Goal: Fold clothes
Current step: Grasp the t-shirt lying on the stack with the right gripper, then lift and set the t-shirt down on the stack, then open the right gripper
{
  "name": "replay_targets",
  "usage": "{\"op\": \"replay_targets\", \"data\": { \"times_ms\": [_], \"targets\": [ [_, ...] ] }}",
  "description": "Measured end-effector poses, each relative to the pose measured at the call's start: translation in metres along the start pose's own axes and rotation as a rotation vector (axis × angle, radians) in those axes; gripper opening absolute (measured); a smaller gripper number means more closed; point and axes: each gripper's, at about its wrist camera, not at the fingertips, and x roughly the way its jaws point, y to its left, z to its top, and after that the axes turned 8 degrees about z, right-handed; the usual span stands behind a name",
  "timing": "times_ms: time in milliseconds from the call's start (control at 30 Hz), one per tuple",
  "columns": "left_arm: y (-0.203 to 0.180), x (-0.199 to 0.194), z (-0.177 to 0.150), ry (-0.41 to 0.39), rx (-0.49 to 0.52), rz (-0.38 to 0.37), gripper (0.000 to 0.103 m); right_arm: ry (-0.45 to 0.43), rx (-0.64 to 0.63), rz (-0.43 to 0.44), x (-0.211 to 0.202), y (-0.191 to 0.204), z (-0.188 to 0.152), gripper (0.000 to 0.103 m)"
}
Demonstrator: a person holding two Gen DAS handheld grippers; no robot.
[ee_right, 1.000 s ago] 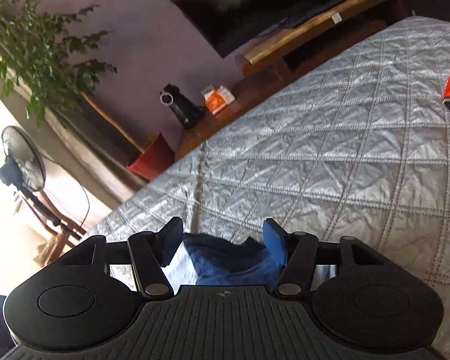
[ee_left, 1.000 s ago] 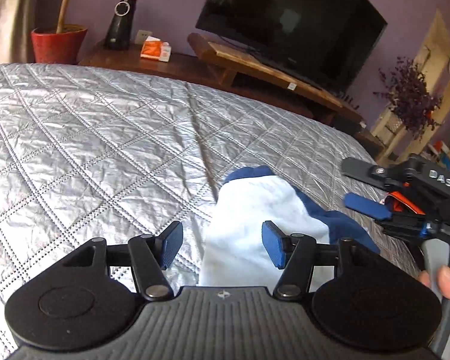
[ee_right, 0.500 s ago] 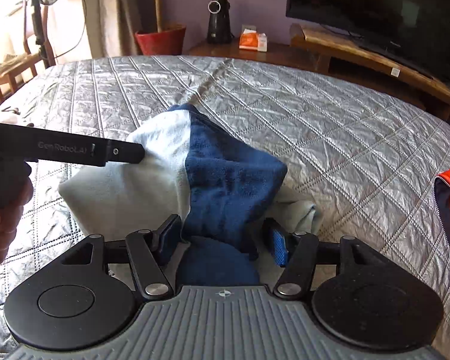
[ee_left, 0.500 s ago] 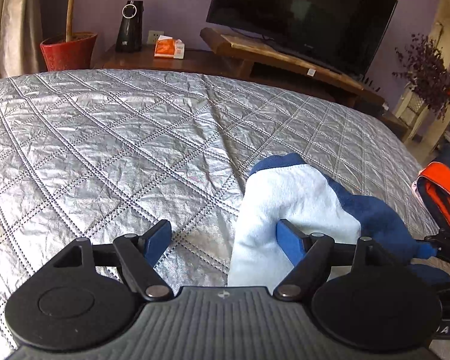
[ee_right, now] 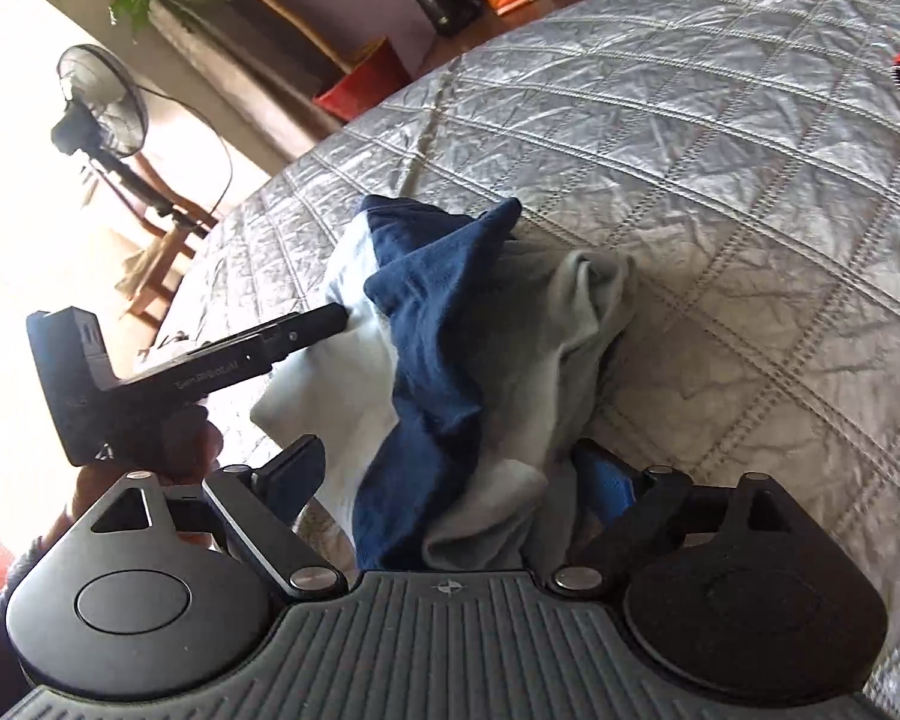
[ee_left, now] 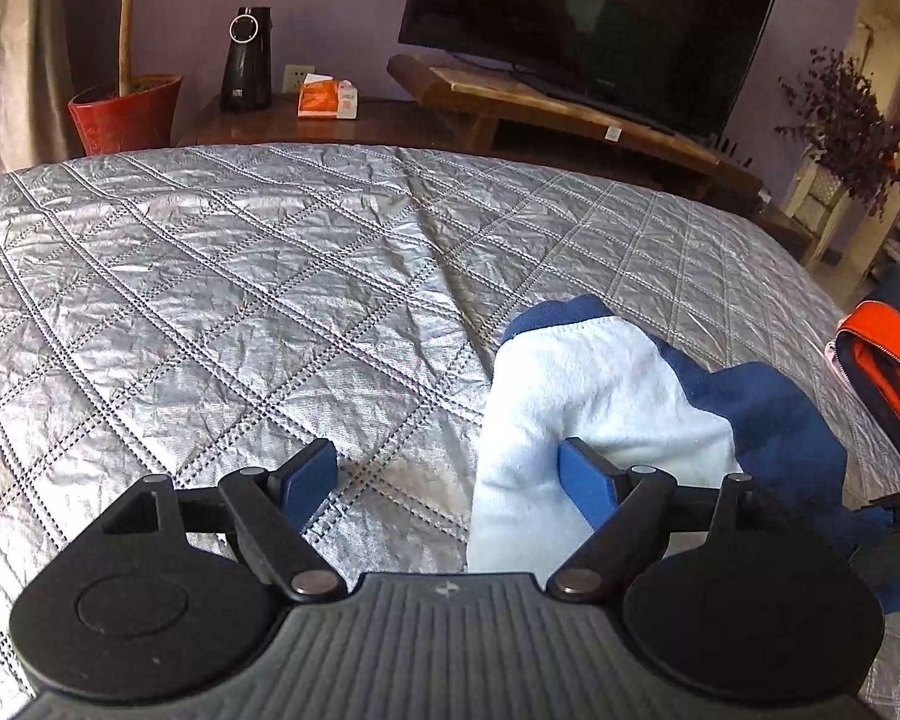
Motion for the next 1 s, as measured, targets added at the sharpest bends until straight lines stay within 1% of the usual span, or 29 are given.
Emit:
{"op": "replay_targets", "data": {
  "times_ms": [33,100,167,200,300,400,433,467,500,533,567,600,633,700,800,833,867,933,1000],
  "targets": [
    [0.000,0.000,0.000,-0.001,0.001,0.000,0.079,0.019,0.008,0.025,0.004,-0.002,0.007,0.096],
    [0.000,0.001,0.000,-0.002,0.004,0.000,0.080,0.052,0.003,0.053,0.011,-0.001,0.017,0.097],
    [0.000,0.002,0.000,-0.002,0.006,-0.002,0.080,0.092,-0.046,0.075,0.022,0.004,0.022,0.097],
    [0.001,0.002,0.000,-0.002,0.007,-0.003,0.080,0.103,-0.065,0.106,0.027,0.005,0.023,0.097],
    [0.001,0.002,0.000,-0.003,0.010,-0.006,0.080,0.091,-0.090,0.195,0.036,0.003,0.027,0.098],
    [0.001,0.003,0.001,-0.003,0.013,-0.008,0.080,0.069,-0.029,0.234,0.035,-0.004,0.031,0.098],
    [0.001,0.003,0.001,-0.002,0.011,-0.008,0.080,0.065,-0.045,0.224,0.035,-0.003,0.029,0.095],
    [0.002,0.003,0.001,-0.001,0.009,-0.007,0.080,0.057,-0.078,0.189,0.035,0.002,0.027,0.091],
    [0.002,0.003,0.002,0.000,0.007,-0.006,0.080,0.049,-0.091,0.150,0.034,0.005,0.024,0.079],
    [0.001,0.003,0.002,0.001,0.005,-0.006,0.080,0.054,-0.076,0.135,0.035,0.005,0.022,0.041],
    [0.001,0.003,0.002,0.002,0.004,-0.006,0.080,0.056,-0.062,0.141,0.037,0.002,0.017,0.035],
    [0.001,0.003,0.002,0.003,0.003,-0.005,0.081,0.056,-0.047,0.147,0.038,0.000,0.012,0.035],
    [0.001,0.002,0.001,0.004,0.001,-0.004,0.081,0.037,-0.034,0.155,0.038,0.000,0.007,0.034],
    [0.003,0.002,0.001,0.006,-0.014,-0.003,0.081,-0.018,0.032,0.183,0.035,-0.004,-0.003,0.033],
    [0.013,0.001,0.003,0.005,-0.094,-0.026,0.081,-0.121,0.167,0.279,0.027,-0.016,-0.018,0.032],
    [0.016,0.000,0.004,-0.002,-0.117,-0.034,0.081,-0.150,0.197,0.299,0.024,-0.019,-0.023,0.031],
    [0.020,-0.001,0.004,-0.013,-0.138,-0.036,0.081,-0.181,0.221,0.314,0.019,-0.021,-0.027,0.031],
    [0.028,-0.007,0.006,-0.063,-0.194,-0.001,0.076,-0.245,0.268,0.343,0.008,-0.024,-0.035,0.031],
    [0.037,-0.008,0.007,-0.087,-0.246,0.011,0.076,-0.308,0.312,0.369,-0.003,-0.027,-0.042,0.031]
  ]
}}
